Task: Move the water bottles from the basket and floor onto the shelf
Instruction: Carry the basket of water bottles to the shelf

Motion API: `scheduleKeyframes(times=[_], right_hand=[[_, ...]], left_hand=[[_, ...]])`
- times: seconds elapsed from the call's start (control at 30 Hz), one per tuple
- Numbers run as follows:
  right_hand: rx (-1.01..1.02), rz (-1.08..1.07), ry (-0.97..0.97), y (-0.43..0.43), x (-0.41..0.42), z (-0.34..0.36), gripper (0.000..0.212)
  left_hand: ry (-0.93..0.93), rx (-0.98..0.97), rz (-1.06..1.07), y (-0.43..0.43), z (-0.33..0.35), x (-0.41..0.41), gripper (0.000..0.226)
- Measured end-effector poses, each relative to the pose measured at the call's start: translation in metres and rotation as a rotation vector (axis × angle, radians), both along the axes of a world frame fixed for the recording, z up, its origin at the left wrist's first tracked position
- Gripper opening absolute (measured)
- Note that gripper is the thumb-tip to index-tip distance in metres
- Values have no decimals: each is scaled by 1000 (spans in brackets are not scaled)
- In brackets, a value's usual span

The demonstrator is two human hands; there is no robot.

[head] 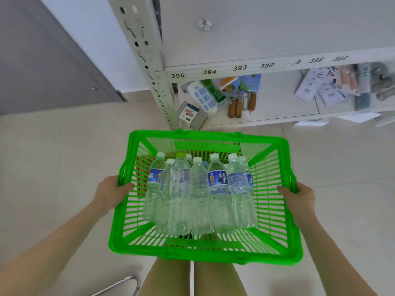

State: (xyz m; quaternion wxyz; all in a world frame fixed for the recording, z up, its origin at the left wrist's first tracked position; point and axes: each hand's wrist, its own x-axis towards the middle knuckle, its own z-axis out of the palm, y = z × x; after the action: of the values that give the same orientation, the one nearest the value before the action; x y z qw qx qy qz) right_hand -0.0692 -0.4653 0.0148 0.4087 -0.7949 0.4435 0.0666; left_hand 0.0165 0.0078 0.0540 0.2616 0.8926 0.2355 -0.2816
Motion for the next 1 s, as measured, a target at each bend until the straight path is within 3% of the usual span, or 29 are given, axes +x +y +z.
scheduleKeyframes(times=[0.07,0.3,0.47,0.6,0.87,1.0], right_hand=[[-13,-61,-7,-8,-25,15,30],[-31,-281,-33,-41,-111,63,22],[-17,-450,-77,-80,-162,80,24],[-18,-587,-87,-125,-199,86,25],[-24,-758,-38,-240,-266,97,24],[-20,-840,-35,-294,-288,99,22]], left_hand=[[-3,-21,-70,-15,21,2,41],[-49,-23,-328,-82,61,19,21],[-63,-60,-522,-157,76,31,28],[-75,-87,-682,-233,79,38,16],[-51,-105,-860,-419,86,34,18],[-56,-118,-915,-513,91,36,39]])
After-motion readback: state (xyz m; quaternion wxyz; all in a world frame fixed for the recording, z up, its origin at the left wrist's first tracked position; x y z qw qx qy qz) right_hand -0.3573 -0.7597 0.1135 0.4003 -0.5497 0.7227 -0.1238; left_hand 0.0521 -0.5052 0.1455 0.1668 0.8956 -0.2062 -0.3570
